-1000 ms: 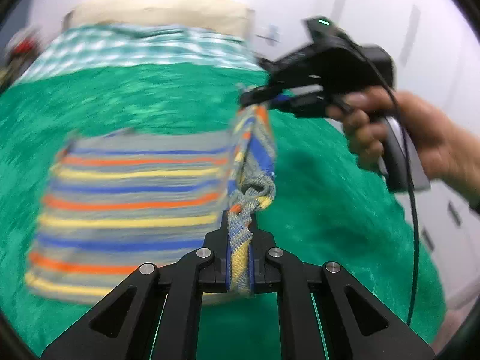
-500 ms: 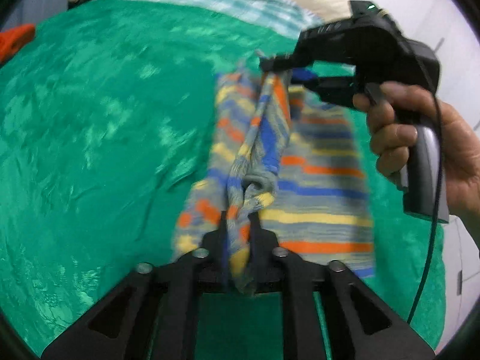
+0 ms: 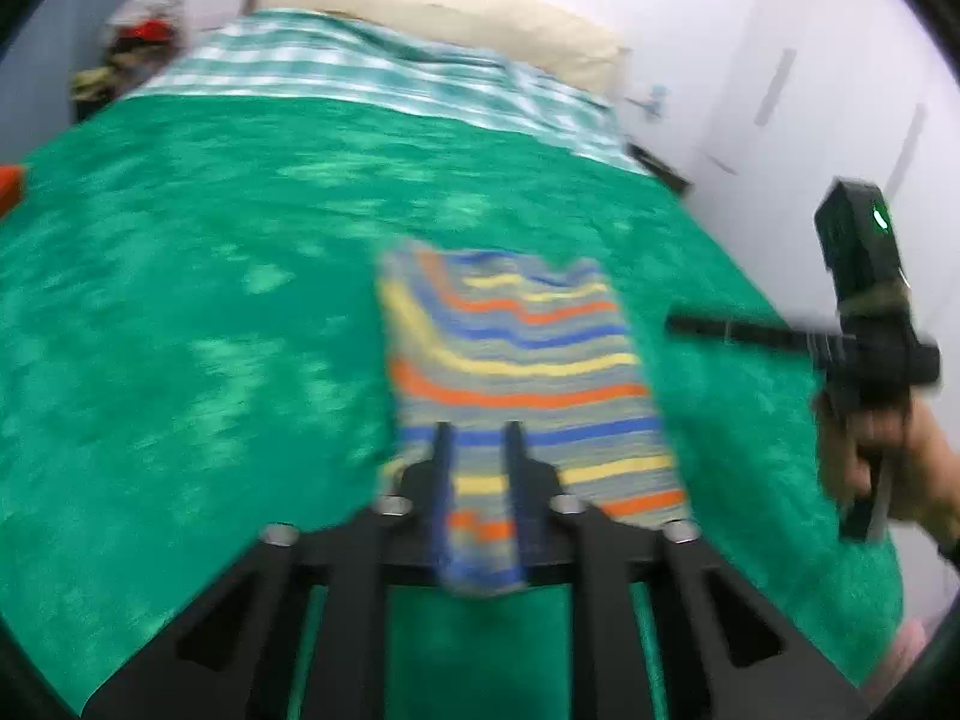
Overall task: Fold small clothes
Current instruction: 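Fold the sweater over onto itself with both grippers and release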
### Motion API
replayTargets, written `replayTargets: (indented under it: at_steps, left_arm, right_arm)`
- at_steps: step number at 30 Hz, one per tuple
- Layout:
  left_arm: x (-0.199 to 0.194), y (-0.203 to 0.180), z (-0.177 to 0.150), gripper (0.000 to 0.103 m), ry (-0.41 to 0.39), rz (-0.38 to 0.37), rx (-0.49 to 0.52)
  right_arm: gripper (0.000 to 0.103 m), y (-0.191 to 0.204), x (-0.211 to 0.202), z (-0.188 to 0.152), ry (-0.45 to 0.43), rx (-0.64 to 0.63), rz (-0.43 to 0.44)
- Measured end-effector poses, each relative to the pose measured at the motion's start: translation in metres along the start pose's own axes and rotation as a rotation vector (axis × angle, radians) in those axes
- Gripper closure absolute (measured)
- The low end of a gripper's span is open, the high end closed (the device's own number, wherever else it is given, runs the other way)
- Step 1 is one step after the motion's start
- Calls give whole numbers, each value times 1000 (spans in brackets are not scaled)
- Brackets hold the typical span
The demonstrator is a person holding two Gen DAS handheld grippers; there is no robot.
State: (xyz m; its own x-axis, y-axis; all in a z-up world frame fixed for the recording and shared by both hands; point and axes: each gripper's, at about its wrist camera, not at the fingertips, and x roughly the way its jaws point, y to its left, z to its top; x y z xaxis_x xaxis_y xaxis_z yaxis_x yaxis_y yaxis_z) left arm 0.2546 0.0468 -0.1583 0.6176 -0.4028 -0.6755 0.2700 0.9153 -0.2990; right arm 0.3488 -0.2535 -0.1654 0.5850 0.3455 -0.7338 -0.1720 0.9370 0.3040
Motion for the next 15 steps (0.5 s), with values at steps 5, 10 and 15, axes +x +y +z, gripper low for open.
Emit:
replayTargets:
  at_steps: [5, 10, 15]
  left_arm:
    - [49, 18, -20, 103, 180, 150, 23]
    - [42, 21, -21, 99, 203, 194, 75]
    - [7, 31, 20, 79, 113, 175, 60]
  right_arm:
    - [72, 34, 5, -64, 101, -105, 46]
    - [76, 31, 41, -117, 164, -101, -82]
    - [76, 22, 11, -96, 129, -79, -90]
